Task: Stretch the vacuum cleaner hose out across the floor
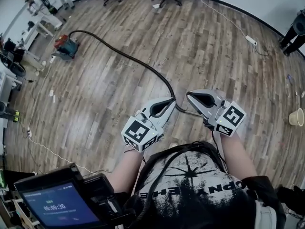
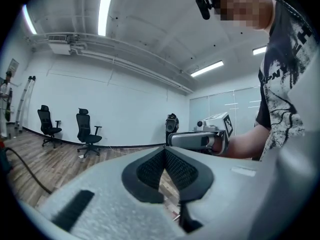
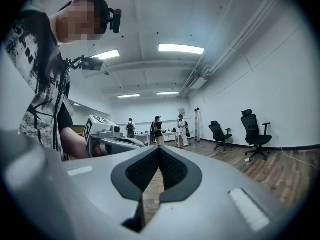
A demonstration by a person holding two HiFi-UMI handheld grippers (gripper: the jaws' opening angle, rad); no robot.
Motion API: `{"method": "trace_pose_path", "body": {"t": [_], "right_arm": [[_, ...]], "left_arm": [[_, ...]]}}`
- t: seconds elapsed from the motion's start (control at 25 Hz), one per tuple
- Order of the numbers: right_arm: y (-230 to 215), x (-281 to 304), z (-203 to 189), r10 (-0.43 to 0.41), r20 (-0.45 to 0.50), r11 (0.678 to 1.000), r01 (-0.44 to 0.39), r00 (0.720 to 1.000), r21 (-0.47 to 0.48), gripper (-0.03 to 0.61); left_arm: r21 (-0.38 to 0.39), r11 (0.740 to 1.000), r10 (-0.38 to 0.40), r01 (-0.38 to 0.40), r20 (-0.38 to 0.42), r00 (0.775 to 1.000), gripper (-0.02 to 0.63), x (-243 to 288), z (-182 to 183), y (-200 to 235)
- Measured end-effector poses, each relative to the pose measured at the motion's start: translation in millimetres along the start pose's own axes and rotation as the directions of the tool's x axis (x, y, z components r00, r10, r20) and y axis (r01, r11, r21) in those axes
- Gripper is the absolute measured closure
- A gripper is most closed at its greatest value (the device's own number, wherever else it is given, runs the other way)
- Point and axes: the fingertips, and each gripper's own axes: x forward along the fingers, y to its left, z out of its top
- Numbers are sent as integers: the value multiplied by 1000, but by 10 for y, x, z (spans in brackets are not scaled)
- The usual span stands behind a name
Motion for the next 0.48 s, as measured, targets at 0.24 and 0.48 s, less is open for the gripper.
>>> {"method": "trace_pose_path", "body": {"t": [0.24,0.48], "right_arm": [[59,25,-63,-12,-19,999,11,1000,-46,574],[191,26,-62,-3,-36,997,1,999,-77,574]], "left_arm": [[7,1000,-25,25,0,1000,614,-46,-70,-86],[7,1000,-17,17,10,1000,614,-142,-67,-148]]}}
